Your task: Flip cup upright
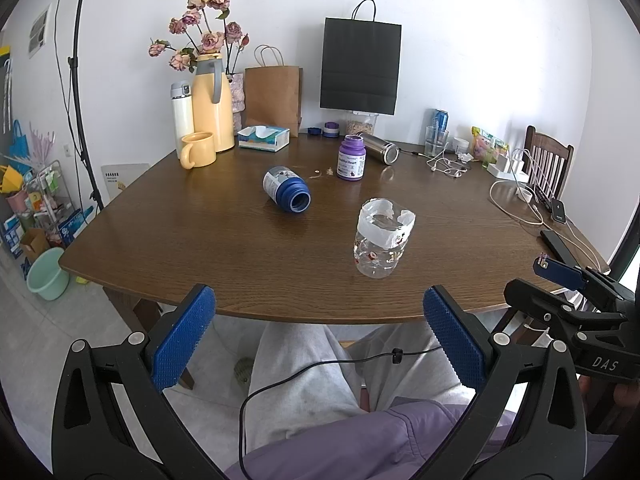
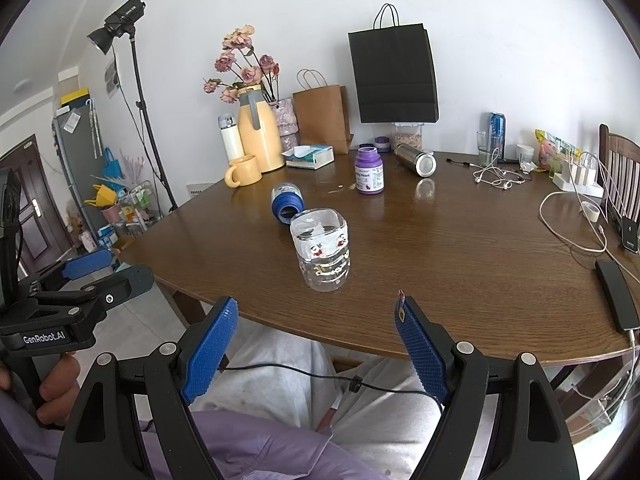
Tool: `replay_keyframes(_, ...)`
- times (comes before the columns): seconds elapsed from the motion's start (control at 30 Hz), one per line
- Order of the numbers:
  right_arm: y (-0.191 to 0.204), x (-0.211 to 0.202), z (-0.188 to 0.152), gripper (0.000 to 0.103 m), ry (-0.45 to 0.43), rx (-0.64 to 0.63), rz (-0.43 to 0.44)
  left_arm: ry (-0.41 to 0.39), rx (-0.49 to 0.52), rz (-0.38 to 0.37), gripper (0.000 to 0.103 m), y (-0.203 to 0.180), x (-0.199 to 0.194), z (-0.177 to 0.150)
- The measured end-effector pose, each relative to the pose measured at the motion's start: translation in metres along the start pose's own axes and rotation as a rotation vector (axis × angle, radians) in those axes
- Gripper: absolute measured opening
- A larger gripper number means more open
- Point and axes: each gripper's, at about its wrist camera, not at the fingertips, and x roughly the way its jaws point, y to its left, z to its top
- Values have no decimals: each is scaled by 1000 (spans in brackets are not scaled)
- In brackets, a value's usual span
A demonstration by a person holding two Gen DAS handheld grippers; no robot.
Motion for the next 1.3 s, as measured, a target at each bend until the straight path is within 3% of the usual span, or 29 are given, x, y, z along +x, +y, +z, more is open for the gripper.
replay_keyframes(1.3, 4, 8, -2, 85, -8, -11, 18, 16, -5, -26, 103, 4, 5, 1)
